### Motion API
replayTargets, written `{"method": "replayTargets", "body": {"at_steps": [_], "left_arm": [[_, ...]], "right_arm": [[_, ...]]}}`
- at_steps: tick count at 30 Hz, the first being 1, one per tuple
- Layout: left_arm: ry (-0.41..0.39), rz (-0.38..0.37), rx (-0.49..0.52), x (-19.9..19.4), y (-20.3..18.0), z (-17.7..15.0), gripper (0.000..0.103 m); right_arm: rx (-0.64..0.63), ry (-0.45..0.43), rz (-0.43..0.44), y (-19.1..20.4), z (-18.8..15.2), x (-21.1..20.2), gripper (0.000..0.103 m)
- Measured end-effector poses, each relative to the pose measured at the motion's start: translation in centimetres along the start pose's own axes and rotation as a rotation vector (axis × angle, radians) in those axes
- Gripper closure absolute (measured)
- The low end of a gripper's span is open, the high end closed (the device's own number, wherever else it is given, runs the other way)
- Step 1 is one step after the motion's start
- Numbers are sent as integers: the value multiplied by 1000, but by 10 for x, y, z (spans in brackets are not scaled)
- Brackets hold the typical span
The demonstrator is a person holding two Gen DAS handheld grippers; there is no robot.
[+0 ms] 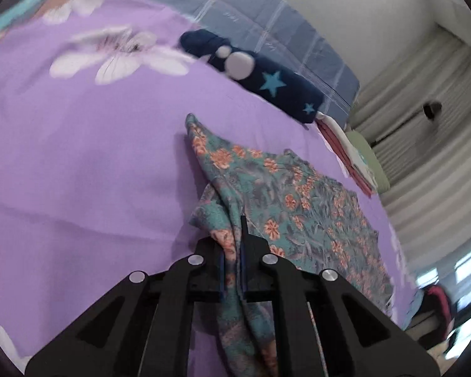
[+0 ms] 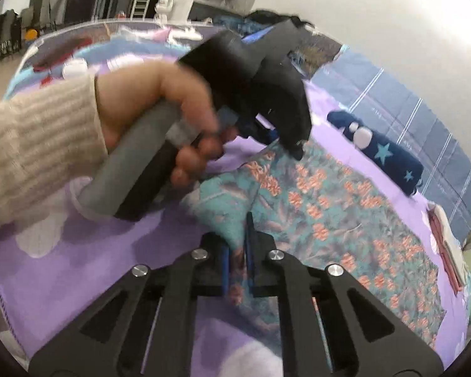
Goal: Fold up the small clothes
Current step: 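Grasp the dress edge with the left gripper while the right gripper grasps beside it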
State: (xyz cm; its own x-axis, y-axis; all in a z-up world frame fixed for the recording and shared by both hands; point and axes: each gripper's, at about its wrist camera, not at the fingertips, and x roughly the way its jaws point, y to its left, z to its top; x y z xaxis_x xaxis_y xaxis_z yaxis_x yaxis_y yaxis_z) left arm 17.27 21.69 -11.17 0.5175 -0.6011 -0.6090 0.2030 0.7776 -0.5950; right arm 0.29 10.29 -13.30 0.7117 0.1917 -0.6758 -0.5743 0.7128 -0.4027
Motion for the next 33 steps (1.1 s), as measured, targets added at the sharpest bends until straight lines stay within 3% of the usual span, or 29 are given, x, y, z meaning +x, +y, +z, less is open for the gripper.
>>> {"method": "replayTargets", "body": {"at_steps": [6,9,15,23,33], "left_arm": [[23,-13,-40,8,12,-2,95],[28,-25,-69,9,14,-1,95],[25,-4,-35,4,-3,6,95],[-10,-1,85,-12,-71,28,96],[-4,11,139,10,-144,29,96]], "right_arm": [[-29,37,12,11,-5,8,87],[-24,32,10,11,-4,9,92],[81,-29,34,-12,-3,-7,96],[177,-147,-6,-52,-9,-52,96],[356,-158,-38,-117,-53,-90,97]]}}
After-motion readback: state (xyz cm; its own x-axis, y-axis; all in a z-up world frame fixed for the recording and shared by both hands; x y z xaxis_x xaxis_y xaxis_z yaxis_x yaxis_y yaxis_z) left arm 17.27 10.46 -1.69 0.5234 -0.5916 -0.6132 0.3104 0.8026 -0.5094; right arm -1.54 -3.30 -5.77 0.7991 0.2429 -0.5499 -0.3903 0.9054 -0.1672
